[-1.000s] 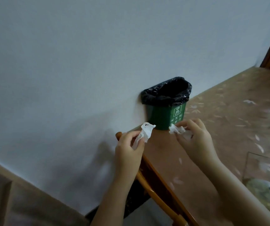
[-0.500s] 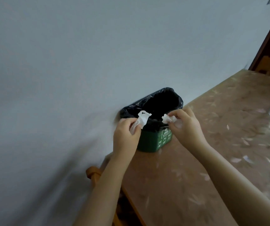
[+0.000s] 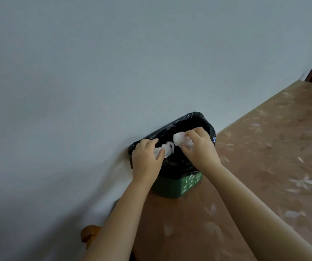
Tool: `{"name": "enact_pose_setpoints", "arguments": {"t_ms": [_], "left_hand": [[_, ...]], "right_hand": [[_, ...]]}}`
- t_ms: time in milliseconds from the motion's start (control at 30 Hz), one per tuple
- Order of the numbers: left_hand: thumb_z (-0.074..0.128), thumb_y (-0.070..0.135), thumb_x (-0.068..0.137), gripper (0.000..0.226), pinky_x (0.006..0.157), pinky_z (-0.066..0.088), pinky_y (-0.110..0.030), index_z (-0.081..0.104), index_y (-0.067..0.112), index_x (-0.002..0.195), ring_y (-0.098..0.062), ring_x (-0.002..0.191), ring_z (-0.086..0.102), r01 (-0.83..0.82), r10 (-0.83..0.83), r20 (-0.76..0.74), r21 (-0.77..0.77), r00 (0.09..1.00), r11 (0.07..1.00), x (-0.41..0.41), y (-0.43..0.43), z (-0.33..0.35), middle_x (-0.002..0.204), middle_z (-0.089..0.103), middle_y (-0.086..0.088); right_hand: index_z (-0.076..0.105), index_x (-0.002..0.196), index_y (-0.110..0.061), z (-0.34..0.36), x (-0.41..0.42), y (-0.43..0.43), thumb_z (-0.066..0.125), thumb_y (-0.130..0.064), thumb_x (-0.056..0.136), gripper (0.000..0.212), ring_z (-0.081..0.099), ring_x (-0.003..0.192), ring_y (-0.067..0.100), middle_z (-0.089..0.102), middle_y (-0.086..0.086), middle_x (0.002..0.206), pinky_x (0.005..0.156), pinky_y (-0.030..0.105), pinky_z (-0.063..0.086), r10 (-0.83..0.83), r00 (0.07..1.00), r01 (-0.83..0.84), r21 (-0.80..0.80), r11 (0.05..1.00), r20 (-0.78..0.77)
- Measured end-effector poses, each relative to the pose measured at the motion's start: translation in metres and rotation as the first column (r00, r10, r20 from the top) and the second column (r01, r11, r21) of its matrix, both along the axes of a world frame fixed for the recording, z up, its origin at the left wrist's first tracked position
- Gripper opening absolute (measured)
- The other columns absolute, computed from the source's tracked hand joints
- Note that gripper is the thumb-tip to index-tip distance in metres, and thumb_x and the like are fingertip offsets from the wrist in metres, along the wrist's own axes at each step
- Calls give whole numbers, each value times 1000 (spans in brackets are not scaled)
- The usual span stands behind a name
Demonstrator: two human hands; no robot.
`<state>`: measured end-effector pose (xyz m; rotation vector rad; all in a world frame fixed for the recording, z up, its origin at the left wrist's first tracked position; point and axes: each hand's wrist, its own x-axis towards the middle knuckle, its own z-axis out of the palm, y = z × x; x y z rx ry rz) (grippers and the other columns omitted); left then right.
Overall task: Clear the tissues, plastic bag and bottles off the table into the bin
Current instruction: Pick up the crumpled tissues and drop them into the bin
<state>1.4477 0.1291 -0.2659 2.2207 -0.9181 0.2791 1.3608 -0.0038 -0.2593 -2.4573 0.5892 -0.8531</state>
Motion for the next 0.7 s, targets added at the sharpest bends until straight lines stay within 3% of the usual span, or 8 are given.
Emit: {"name": "enact_pose_setpoints", "arguments": {"t_ms": [200, 400, 700], "left_hand": [[42, 35, 87, 46, 85, 47, -44, 62, 2, 113, -32, 103, 57, 2, -14, 120, 106, 993, 994, -15, 15, -9, 110, 62, -15], [42, 29, 87, 40, 82, 48, -43, 63, 4, 111, -32, 104, 58, 49, -73, 210, 121, 975, 991, -54, 40, 2, 111, 63, -15], [40, 31, 89, 42, 86, 50, -45, 61, 5, 113, -30, 106, 57, 157, -179, 213, 117, 961, 981, -129, 115, 16, 110, 64, -13]], "right_hand": [[63, 98, -4, -9, -16, 10, 70, -18, 75, 28, 57, 85, 34, 61, 15, 95, 77, 47, 46, -42, 998, 37, -98, 995, -42], [63, 103, -4, 3, -54, 36, 60, -24, 76, 34, 58, 91, 38, 63, 16, 99, 81, 51, 45, -107, 991, 96, -146, 985, -74], [64, 101, -8, 21, -140, 127, 48, -29, 76, 36, 59, 94, 36, 66, 11, 101, 88, 56, 42, -263, 960, 236, -229, 944, -94]]}}
